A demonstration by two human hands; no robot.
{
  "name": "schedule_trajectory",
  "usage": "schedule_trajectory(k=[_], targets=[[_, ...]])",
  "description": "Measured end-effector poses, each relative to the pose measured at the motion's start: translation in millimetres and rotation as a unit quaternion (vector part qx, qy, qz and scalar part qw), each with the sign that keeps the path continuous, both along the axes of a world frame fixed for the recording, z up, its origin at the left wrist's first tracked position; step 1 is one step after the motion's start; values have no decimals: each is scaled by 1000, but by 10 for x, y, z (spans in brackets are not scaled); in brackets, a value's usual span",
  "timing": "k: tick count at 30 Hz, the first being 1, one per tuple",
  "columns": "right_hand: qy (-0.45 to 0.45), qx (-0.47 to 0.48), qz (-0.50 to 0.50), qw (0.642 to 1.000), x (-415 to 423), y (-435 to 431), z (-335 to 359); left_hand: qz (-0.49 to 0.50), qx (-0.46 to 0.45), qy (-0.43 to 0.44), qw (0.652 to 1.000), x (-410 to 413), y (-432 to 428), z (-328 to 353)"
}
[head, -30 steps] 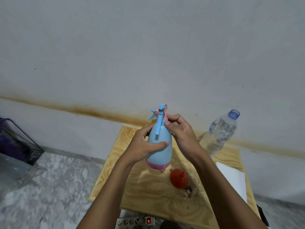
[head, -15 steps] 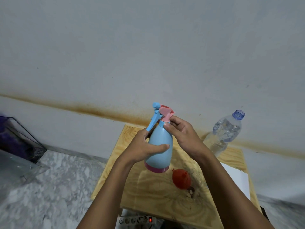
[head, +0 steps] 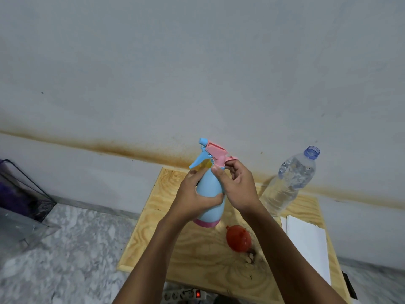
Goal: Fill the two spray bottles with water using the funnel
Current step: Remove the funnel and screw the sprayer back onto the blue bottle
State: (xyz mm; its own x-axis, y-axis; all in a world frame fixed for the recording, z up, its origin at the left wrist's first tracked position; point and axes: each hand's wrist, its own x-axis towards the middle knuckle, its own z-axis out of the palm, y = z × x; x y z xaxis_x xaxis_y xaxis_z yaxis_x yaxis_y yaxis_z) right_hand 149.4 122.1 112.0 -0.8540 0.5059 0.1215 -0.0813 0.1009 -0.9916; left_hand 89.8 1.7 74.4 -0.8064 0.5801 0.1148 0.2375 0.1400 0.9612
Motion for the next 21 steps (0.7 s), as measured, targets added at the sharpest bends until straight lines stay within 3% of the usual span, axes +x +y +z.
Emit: schedule_trajectory(k=[8, 12, 16, 21], targets=[[-60, 21, 126, 990, 54, 173, 128, -138, 11, -103, 985, 3, -47, 31], [-96, 36, 105, 989, 36, 220, 85, -173, 11, -162, 971, 14, -17, -155], [-97, 22, 79, 992, 75, 329, -104, -105, -43, -237, 965, -123, -234, -470], [-142, 9, 93, 986, 97, 431, -364, 68, -240, -189, 950, -216, -460, -1110]])
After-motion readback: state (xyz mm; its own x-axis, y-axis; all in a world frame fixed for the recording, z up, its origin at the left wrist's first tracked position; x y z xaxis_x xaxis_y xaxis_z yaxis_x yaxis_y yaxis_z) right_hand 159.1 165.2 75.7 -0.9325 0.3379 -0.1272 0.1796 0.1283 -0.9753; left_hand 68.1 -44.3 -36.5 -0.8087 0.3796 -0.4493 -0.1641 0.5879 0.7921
